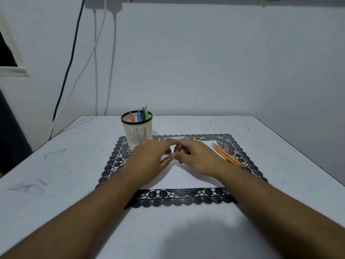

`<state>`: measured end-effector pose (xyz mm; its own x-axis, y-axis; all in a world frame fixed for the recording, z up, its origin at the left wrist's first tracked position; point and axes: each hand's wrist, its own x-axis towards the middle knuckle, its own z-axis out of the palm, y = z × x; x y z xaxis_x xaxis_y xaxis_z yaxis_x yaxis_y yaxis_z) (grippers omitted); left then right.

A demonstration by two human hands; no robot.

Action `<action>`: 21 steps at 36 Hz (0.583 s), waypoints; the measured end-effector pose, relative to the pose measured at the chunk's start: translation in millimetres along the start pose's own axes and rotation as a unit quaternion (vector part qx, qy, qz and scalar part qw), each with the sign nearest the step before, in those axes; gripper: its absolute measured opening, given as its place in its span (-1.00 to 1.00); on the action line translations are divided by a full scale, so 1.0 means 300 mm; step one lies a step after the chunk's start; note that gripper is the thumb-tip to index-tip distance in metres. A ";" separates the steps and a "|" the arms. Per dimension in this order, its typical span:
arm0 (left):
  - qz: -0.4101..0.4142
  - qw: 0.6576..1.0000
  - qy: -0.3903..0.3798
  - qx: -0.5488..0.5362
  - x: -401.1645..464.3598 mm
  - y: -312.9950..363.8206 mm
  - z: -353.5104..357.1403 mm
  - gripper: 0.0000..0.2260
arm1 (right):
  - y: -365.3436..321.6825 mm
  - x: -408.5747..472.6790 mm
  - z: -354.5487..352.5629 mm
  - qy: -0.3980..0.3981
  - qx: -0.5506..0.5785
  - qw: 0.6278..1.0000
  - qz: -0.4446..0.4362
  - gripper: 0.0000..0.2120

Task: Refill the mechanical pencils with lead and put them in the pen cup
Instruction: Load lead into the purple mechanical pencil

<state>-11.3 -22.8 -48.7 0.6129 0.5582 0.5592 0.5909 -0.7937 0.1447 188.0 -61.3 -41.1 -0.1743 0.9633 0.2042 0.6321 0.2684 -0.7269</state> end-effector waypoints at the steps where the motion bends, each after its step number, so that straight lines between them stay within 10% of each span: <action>1: -0.016 1.000 0.001 -0.007 -0.002 -0.005 0.001 -0.78 | 0.003 0.003 0.007 0.002 0.021 1.000 0.000 -0.84; 21: -0.099 0.990 -0.001 -0.103 -0.006 -0.047 0.002 -0.89 | 0.047 0.012 -0.043 0.064 0.146 0.986 0.040 -0.92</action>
<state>-20.4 -12.6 -52.3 0.4965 0.7078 0.5025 0.5799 -0.7012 0.4148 206.1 -54.0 -42.2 -0.0236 0.9781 0.2066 0.3919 0.1992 -0.8982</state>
